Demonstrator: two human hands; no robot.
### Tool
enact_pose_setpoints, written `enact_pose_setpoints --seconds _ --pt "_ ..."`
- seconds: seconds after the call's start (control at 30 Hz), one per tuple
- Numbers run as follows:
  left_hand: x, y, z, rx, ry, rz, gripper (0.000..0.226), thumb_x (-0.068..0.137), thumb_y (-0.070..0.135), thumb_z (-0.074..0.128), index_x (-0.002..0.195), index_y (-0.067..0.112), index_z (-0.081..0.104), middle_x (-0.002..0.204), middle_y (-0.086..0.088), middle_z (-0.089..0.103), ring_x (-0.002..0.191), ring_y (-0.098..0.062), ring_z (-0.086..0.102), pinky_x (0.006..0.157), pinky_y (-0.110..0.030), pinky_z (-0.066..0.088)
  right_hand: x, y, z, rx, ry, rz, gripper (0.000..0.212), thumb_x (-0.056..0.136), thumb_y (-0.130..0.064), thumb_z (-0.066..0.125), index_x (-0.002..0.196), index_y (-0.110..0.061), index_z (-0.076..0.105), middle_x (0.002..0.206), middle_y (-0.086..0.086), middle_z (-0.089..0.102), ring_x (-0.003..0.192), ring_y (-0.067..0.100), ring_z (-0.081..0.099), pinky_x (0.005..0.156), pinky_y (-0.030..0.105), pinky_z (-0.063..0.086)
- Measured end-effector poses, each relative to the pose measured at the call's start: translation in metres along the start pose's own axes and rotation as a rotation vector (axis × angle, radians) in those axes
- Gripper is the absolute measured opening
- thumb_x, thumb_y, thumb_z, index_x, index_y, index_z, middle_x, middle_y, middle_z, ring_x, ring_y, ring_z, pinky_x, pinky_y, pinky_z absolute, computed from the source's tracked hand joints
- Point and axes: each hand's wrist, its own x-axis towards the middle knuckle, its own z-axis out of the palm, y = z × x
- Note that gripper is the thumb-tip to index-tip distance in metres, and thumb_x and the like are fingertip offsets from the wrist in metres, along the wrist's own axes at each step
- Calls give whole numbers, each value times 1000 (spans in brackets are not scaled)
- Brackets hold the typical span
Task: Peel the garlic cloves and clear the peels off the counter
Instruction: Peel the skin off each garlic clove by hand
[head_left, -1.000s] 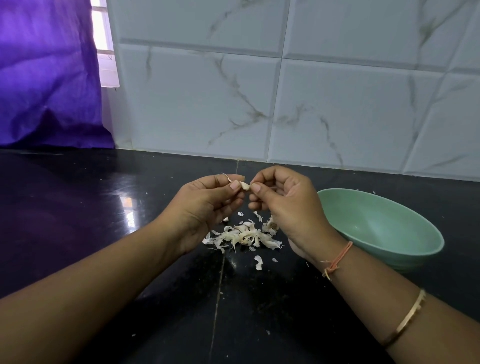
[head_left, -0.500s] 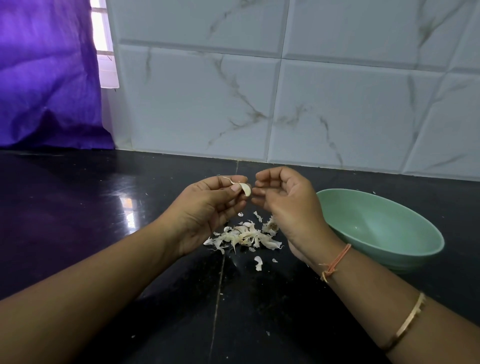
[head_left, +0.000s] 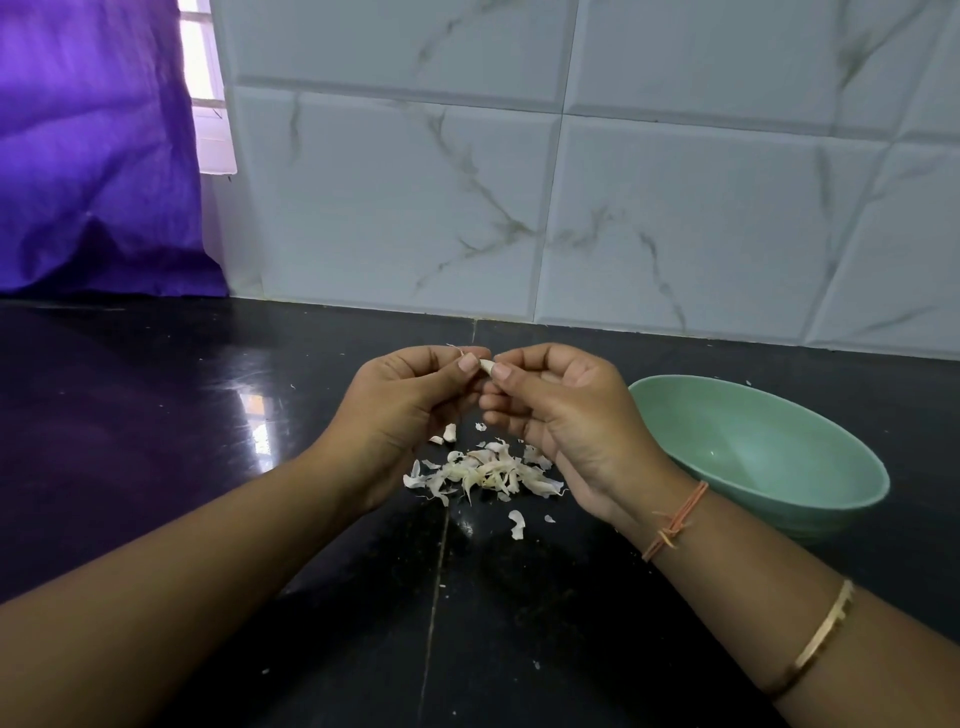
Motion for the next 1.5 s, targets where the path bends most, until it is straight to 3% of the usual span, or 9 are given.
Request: enact_pose_setpoints --seconds 0.1,0.4,0.63,0.73,0.8,1.0,1.13,1.27,1.5 --pt "0 3 1 -30 1 -9 17 72 12 60 85 3 66 72 -6 70 69 -9 66 73 -17 55 1 -2 -1 -8 -7 -6 4 85 1 60 83 -2 61 62 4 64 54 9 59 57 19 54" --pt "1 10 3 -101 -2 -117 10 82 5 54 84 3 63 60 0 66 58 -3 63 61 -13 54 2 -4 -3 -56 -31 -56 6 85 1 61 83 -4 64 61 2 64 53 6 56 55 17 50" --pt "2 9 1 -99 2 -181 12 86 5 53 85 2 65 63 0 65 56 -2 60 58 -13 52 5 4 -6 -764 11 -541 7 85 -7 63 84 -12 66 70 -8 63 65 5 58 63 20 51" --pt "2 7 3 -47 29 -156 14 88 5 53 80 3 64 60 1 63 54 -2 59 58 -12 52 5 8 -6 -1020 30 -779 6 83 -6 58 84 -6 64 74 -1 62 65 11 53 60 18 41" --pt "1 6 4 -21 44 -140 15 88 5 53 77 4 64 58 2 63 53 -2 58 58 -12 52 7 10 -5 -1188 42 -919 4 78 -1 57 79 -3 61 71 6 61 63 23 55 61 26 38" --pt "0 6 7 67 95 -80 20 89 1 51 72 6 62 50 5 60 47 -1 55 53 -11 49 6 11 -4 -1422 64 -1176 13 72 7 54 78 -3 60 65 10 56 56 27 50 60 29 34" --pt "0 4 5 139 122 -28 19 87 2 55 70 6 62 52 4 60 51 -4 53 56 -14 48 6 11 -2 -1484 49 -1155 15 75 1 47 78 -4 61 64 9 55 55 26 51 57 31 41" --pt "1 3 6 42 95 -71 18 89 7 53 73 5 62 54 4 61 51 -1 56 54 -11 49 6 10 -4 -1237 54 -967 14 83 -11 51 78 -4 62 68 7 59 60 24 55 63 25 36" --pt "3 3 4 -10 111 -102 19 91 7 52 75 5 62 55 4 62 50 0 57 54 -10 50 10 12 -9 -1161 12 -859 14 81 -11 58 90 -6 67 81 4 66 70 21 62 64 25 43"
